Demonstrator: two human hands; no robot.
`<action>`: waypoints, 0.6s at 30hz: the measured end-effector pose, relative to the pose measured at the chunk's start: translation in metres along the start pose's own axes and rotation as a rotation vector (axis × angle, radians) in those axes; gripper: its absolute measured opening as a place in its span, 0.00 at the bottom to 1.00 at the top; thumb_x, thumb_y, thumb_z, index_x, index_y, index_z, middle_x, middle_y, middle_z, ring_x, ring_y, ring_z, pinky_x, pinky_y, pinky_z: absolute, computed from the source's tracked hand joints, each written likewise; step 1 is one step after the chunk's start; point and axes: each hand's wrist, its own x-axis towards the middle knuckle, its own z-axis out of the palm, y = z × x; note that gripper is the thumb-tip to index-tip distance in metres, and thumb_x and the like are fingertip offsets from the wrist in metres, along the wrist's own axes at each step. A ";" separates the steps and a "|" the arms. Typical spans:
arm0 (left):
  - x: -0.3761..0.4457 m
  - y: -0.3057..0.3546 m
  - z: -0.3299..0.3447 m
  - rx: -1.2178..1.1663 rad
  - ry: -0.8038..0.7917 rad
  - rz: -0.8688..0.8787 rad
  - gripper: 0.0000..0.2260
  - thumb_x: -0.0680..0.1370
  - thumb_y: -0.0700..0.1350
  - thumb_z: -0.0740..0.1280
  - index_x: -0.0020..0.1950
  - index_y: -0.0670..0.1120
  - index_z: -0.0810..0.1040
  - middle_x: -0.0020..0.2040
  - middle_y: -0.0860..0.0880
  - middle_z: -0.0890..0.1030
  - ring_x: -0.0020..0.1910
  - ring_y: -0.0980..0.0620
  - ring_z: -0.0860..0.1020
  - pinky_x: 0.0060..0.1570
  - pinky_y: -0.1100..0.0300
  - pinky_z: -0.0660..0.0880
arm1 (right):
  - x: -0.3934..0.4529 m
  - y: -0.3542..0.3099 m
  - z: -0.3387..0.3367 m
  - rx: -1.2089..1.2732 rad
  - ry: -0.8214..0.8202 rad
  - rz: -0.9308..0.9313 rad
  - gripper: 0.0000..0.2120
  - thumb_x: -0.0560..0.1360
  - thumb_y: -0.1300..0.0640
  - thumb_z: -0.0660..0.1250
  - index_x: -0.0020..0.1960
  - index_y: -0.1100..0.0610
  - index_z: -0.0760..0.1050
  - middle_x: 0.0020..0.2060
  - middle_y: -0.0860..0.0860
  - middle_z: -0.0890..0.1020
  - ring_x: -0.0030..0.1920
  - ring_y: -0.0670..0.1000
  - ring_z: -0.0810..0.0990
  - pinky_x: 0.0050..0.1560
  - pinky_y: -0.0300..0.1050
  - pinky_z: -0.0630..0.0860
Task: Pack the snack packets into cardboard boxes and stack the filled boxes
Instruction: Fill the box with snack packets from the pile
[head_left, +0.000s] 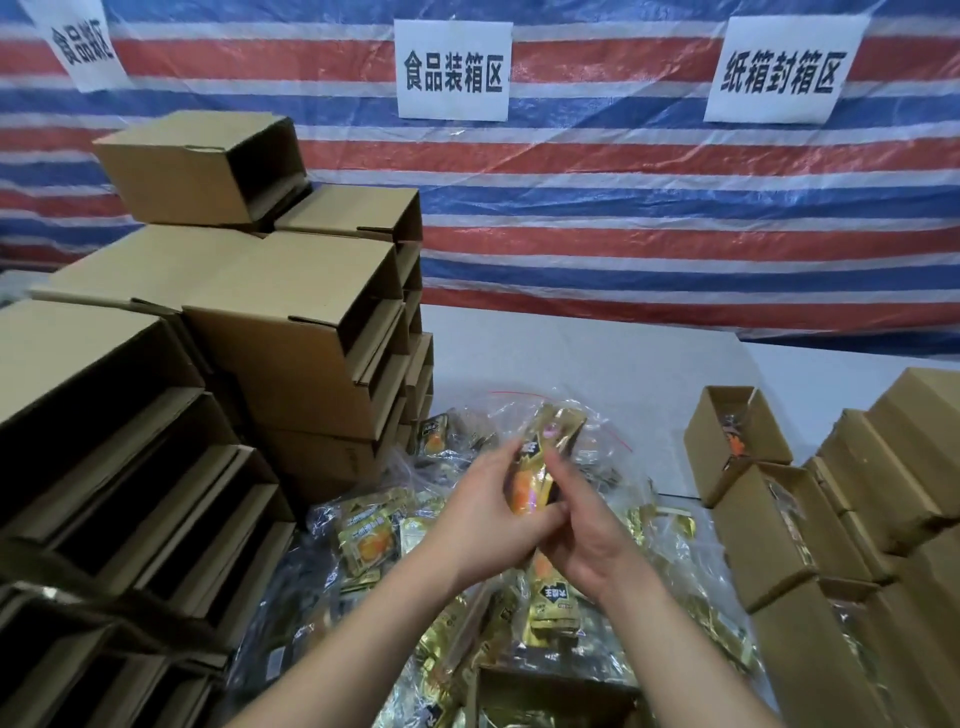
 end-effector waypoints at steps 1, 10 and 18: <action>-0.001 0.001 0.000 0.106 -0.022 0.030 0.32 0.69 0.61 0.72 0.72 0.65 0.66 0.61 0.60 0.74 0.59 0.63 0.75 0.62 0.54 0.76 | -0.002 -0.001 0.000 -0.001 0.022 -0.012 0.37 0.61 0.43 0.83 0.61 0.64 0.79 0.52 0.61 0.84 0.51 0.57 0.85 0.48 0.48 0.82; -0.029 0.005 -0.003 0.033 -0.153 0.157 0.29 0.74 0.70 0.62 0.74 0.73 0.58 0.74 0.68 0.65 0.71 0.65 0.65 0.71 0.59 0.65 | -0.034 -0.021 -0.027 0.037 0.091 -0.144 0.26 0.68 0.39 0.72 0.55 0.58 0.85 0.55 0.61 0.84 0.53 0.59 0.85 0.46 0.54 0.82; -0.063 -0.086 0.011 0.165 -0.281 -0.155 0.22 0.82 0.56 0.63 0.75 0.56 0.68 0.64 0.60 0.76 0.61 0.64 0.74 0.65 0.62 0.72 | -0.066 -0.026 -0.060 -0.585 0.025 -0.144 0.32 0.62 0.40 0.78 0.59 0.57 0.76 0.46 0.58 0.86 0.46 0.57 0.85 0.45 0.52 0.81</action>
